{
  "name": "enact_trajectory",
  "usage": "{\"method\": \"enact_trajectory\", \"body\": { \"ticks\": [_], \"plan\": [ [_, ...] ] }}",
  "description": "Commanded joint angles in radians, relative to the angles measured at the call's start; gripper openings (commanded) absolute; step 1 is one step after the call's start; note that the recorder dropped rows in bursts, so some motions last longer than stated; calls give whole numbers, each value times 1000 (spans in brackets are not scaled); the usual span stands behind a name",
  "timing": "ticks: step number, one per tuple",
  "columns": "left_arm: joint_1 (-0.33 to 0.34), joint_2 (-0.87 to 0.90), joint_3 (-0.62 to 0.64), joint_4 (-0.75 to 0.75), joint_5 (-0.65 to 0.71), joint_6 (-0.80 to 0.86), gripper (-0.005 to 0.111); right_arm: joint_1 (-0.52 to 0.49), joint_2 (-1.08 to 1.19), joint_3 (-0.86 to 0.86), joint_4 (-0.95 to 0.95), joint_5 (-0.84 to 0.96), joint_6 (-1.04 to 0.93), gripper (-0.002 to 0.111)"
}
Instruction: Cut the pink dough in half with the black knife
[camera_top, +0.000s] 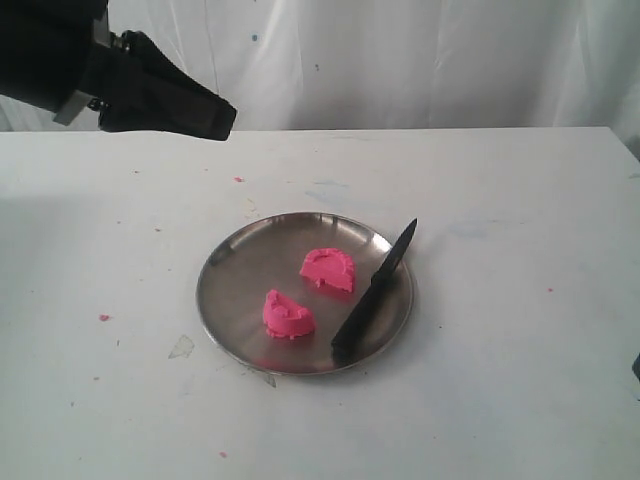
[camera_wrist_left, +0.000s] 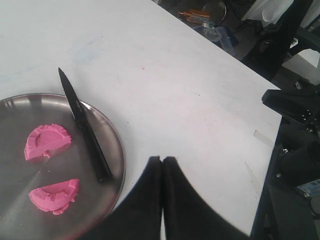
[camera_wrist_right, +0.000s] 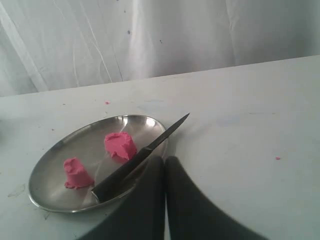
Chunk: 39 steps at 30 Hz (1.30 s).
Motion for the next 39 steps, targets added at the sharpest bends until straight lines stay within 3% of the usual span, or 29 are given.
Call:
{"method": "enact_trajectory", "body": {
  "ticks": [1,14,17,19,22,25,28,32,39],
  "plan": [
    [-1,-11,6,-9,8,-1,0,-8,-6,4,-3,-3,6,0],
    [-1,-11,15,-13,-3,-1,0,-8,-6,4,-3,-3,6,0],
    [-7,-63,71,83,-68,-1,0,-8,-6,4,-3,-3,6,0],
    [-32,-170,182,111,-188,-1,0,-8,-6,4,-3,-3,6,0],
    [-60,-377,403,93,-479,31,0,-8,-6,4,-3,-3,6,0],
    [-60,-592,612,86,-584,24,0,-8,-6,4,-3,-3,6,0],
    [-58,-760,774,212,-615,-143,0,-8,-6,4,-3,-3,6,0],
    [-58,-961,980,512,-616,-556,0,-8,-6,4,-3,-3,-15,0],
    [-58,-1171,1199,607,-662,-690,0,-8,-6,4,-3,-1,-10,0]
  ]
}}
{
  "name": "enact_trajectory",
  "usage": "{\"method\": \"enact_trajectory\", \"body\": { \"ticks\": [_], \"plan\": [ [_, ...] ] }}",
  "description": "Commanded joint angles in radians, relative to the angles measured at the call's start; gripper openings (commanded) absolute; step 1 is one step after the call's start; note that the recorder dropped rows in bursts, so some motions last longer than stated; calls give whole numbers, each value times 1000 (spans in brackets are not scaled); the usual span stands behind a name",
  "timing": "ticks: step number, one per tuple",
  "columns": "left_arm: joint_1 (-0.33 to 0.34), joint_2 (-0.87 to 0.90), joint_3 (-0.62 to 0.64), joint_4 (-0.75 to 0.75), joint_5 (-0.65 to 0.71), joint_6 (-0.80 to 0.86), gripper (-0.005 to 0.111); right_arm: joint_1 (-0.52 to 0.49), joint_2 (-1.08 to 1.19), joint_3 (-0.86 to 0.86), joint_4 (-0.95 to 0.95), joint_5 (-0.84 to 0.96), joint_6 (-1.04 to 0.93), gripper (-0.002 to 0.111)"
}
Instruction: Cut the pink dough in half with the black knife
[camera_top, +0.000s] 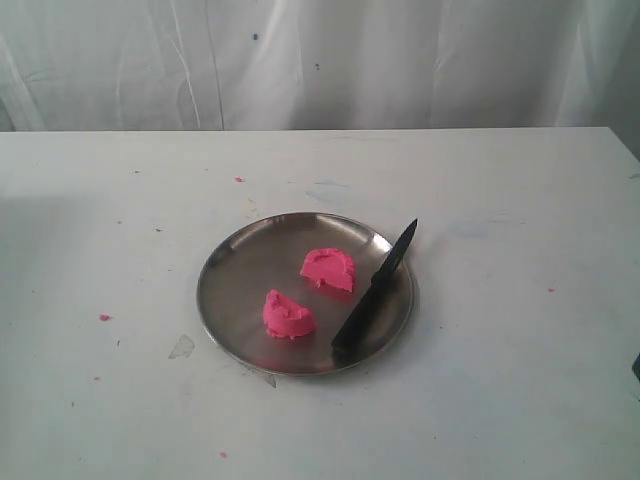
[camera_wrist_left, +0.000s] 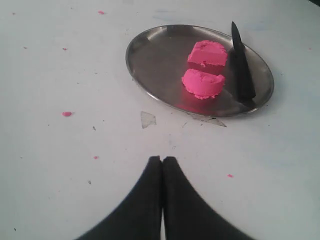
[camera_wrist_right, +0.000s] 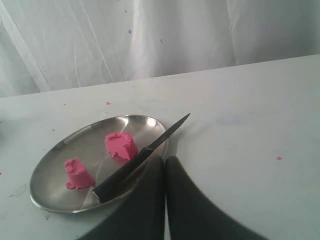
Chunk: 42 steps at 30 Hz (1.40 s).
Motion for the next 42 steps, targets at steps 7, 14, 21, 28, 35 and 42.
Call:
{"method": "enact_trajectory", "body": {
  "ticks": [7,14,21,28,35,42],
  "plan": [
    [-4,-158,102,7,0,-26,0,-8,-6,4,-5,1,-8,0],
    [-4,-158,102,5,-5,-26,0,-8,-6,4,-5,5,-8,0],
    [-4,-158,102,4,-5,-26,0,-8,-6,4,-5,5,-8,0],
    [-4,-158,102,4,-3,-26,0,-8,-6,4,-5,5,-8,0],
    [57,-158,102,4,-3,-26,0,-8,-6,4,-5,5,-8,0],
    [238,-158,102,4,-3,-26,0,-8,-6,4,-5,5,-8,0]
  ]
}}
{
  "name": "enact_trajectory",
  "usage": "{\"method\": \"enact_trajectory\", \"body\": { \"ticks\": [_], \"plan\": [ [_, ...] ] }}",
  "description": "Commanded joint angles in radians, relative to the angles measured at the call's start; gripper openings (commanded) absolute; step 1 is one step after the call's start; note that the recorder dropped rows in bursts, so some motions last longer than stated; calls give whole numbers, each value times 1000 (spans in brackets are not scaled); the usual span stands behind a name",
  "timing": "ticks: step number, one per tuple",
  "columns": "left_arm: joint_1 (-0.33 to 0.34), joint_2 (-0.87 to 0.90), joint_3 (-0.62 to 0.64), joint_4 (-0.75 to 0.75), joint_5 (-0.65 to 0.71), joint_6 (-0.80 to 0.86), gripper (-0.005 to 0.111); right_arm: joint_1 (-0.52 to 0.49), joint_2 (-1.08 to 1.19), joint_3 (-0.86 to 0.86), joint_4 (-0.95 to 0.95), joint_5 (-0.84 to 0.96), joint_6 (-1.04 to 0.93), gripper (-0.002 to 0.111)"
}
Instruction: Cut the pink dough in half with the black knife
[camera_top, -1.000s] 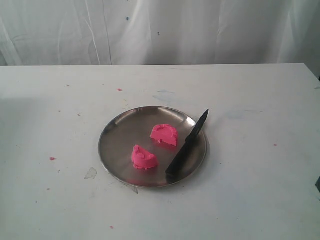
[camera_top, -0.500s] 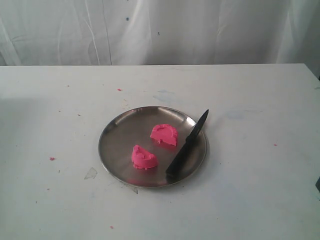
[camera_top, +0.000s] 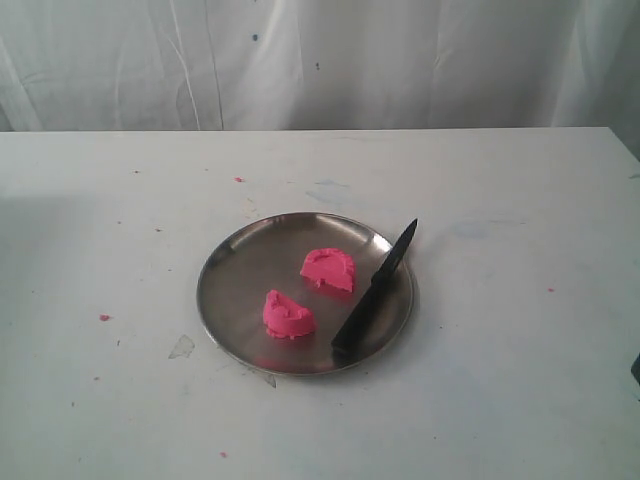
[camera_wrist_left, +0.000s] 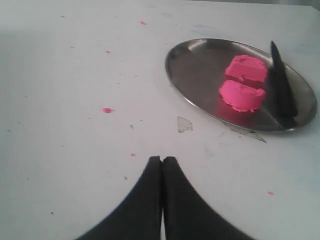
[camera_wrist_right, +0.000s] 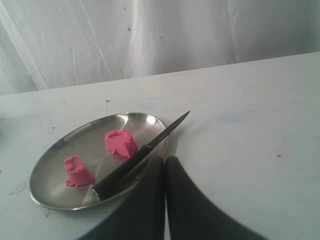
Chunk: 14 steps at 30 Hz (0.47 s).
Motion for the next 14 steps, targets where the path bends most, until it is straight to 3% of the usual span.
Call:
{"method": "enact_trajectory", "body": {
  "ticks": [1,4,14],
  "plan": [
    [107,-4,4,-2,4,0,0,-8,-6,4,-5,-2,-8,0],
    [150,-4,4,-2,4,0,0,-8,-6,4,-5,-2,-8,0],
    [148,-4,4,0,4,0,0,-8,-6,4,-5,-2,-8,0]
  ]
}}
